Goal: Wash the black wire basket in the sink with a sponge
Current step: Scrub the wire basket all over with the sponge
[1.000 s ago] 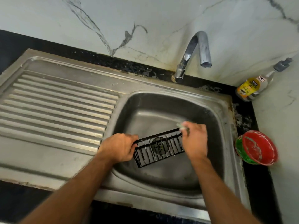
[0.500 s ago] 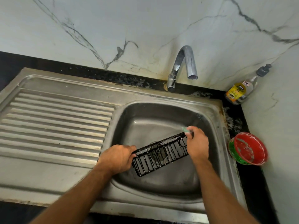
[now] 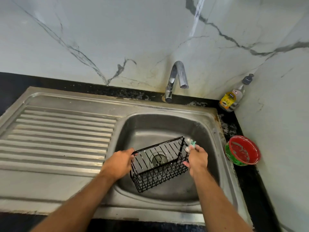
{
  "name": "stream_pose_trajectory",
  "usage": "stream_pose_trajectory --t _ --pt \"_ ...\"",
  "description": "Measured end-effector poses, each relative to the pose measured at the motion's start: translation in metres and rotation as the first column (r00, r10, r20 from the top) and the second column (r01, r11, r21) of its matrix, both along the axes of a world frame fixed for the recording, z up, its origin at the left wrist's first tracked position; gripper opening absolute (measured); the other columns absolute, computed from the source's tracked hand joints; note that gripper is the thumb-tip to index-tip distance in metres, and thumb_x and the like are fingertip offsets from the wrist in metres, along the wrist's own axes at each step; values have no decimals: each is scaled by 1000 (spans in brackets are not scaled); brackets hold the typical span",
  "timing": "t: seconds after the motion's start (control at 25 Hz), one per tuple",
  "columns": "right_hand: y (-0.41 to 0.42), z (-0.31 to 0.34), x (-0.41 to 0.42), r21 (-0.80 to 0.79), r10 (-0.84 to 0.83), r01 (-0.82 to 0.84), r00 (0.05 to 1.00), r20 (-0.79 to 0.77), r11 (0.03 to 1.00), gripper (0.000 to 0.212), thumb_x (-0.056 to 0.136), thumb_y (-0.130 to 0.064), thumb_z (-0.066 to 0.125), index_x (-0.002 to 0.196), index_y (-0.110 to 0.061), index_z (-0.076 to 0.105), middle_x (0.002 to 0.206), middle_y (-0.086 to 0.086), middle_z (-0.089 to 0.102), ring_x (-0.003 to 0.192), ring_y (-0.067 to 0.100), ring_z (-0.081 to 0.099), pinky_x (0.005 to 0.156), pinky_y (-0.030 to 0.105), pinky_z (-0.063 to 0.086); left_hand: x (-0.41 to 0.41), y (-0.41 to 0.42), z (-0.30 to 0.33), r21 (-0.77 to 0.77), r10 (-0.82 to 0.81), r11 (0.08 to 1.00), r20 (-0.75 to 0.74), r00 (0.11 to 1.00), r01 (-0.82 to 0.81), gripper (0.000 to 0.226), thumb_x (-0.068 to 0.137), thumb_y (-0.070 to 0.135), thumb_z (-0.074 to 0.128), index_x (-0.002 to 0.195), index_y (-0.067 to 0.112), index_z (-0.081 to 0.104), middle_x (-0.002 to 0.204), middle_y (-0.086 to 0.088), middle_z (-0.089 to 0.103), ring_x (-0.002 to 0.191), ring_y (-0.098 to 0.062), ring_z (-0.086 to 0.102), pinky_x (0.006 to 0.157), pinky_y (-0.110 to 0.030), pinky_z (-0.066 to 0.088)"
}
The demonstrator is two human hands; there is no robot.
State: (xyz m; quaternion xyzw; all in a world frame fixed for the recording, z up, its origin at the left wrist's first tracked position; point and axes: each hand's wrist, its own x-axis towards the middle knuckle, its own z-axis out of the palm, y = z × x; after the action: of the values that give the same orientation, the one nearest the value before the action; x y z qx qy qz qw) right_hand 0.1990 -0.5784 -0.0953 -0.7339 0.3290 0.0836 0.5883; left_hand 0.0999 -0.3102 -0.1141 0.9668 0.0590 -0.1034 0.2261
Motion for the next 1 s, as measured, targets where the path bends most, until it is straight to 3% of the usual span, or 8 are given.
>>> stream_pose_trajectory --t 0.12,0.24,0.4,0.56,0.64,0.76,0.88,1.0 --pt "-7 14 8 -152 100 -89 993 66 984 33 97 -29 60 128 -15 61 113 3 68 92 18 63 84 46 59 8 4 -6 -171 95 982 89 992 -79 22 105 24 47 119 25 64 90 6 76 83 -20 71 84 -37 55" --pt "-8 23 11 -130 79 -68 994 80 989 25 99 -24 59 121 -16 64 90 -4 63 71 13 59 61 35 59 11 -2 -5 -335 208 931 163 964 -144 22 107 24 46 118 25 64 87 4 71 84 -17 66 84 -35 52" --pt "3 18 0 -103 87 -81 994 61 991 21 98 -22 60 118 -16 66 83 -6 60 65 12 58 56 34 57 0 -8 -5 -676 402 692 72 913 -252 31 109 16 40 108 45 50 68 -1 65 67 -17 64 70 -36 53" --pt "8 13 -4 -146 90 -81 994 55 986 19 99 -25 57 114 -17 65 83 -6 62 61 11 57 68 41 62 -1 -7 1 -717 350 661 34 936 -221 43 105 9 43 89 42 64 73 -4 56 72 -18 55 71 -36 47" --pt "9 12 -4 -189 109 -98 993 46 977 24 97 -27 58 118 -17 65 92 0 67 67 14 61 64 38 60 -7 -4 4 -767 289 610 -21 957 -201 34 83 11 55 88 43 66 86 -5 52 84 -19 50 79 -34 44" --pt "9 12 -2 -242 142 -131 989 29 962 25 98 -26 56 119 -15 64 100 6 69 69 16 61 53 24 42 -25 -1 6 -685 74 719 -87 993 -114 49 69 44 65 116 47 53 118 3 51 112 -15 50 101 -38 45" --pt "11 15 -3 -300 184 -173 983 9 938 23 101 -25 54 118 -13 62 97 4 66 66 9 54 50 22 36 -27 -7 4 -555 83 817 -158 984 -158 91 59 78 75 133 42 37 138 5 43 127 -13 47 111 -38 42" --pt "20 25 -7 -360 242 -202 968 69 911 21 101 -26 52 117 -15 62 102 7 69 81 20 60 65 27 44 -12 -12 0 -482 126 849 -215 968 -217 118 54 69 86 148 34 23 146 -1 37 132 -20 48 115 -40 42"
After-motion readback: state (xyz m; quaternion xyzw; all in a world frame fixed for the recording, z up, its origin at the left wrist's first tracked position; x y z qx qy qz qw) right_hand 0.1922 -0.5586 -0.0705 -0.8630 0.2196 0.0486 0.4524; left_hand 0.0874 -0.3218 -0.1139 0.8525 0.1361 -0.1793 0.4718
